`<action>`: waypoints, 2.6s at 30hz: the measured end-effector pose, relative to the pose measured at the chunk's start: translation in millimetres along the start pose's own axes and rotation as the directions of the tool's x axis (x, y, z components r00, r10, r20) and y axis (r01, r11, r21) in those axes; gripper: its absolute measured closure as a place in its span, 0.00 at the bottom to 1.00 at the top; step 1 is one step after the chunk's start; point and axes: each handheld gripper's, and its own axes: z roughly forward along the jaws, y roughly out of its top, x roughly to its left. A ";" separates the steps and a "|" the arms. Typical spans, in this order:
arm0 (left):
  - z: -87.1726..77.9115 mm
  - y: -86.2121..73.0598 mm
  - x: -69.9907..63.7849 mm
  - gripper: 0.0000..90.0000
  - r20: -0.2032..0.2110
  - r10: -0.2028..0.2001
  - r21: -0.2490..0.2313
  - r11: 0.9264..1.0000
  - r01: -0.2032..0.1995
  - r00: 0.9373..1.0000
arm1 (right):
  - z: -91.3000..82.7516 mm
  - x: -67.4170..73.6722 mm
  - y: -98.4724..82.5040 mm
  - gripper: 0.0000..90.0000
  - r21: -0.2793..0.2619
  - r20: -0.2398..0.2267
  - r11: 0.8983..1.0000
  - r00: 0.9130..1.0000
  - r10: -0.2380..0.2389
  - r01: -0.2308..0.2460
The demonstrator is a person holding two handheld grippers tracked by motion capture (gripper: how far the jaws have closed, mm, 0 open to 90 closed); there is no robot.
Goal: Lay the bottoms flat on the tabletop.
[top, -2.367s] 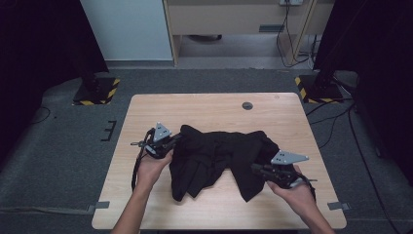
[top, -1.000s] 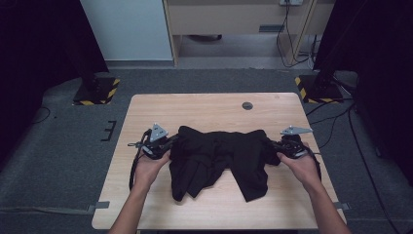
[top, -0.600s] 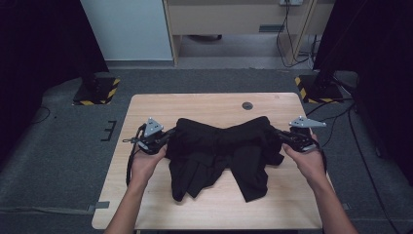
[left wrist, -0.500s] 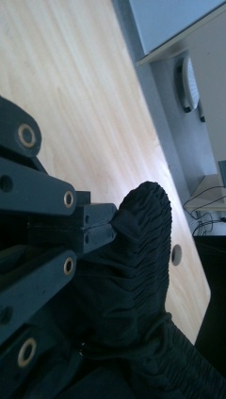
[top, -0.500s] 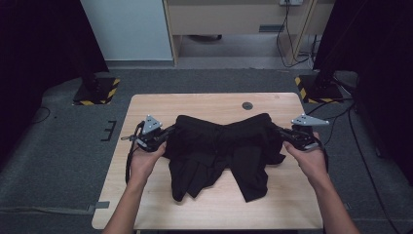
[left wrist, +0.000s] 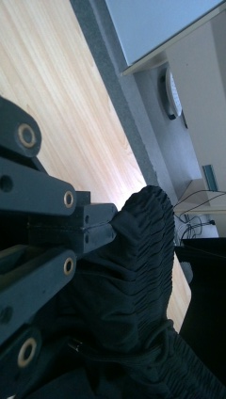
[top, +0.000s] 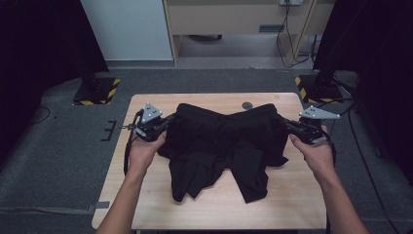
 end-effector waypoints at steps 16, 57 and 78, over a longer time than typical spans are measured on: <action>-10.7 34.9 4.2 1.00 -0.013 0.006 -0.033 0.999 -0.006 1.000 | -10.2 -2.5 34.8 0.99 -0.032 0.013 0.999 1.000 -0.009 0.009; 120.1 63.9 87.3 1.00 -0.105 -0.017 0.153 0.988 0.033 0.994 | 137.8 -79.0 57.0 0.99 0.083 0.075 0.993 0.994 0.081 -0.088; 107.5 7.2 95.7 0.55 -0.194 -0.080 0.235 0.964 0.125 0.978 | 146.0 -68.0 18.5 0.35 0.255 0.150 0.956 0.982 0.111 -0.147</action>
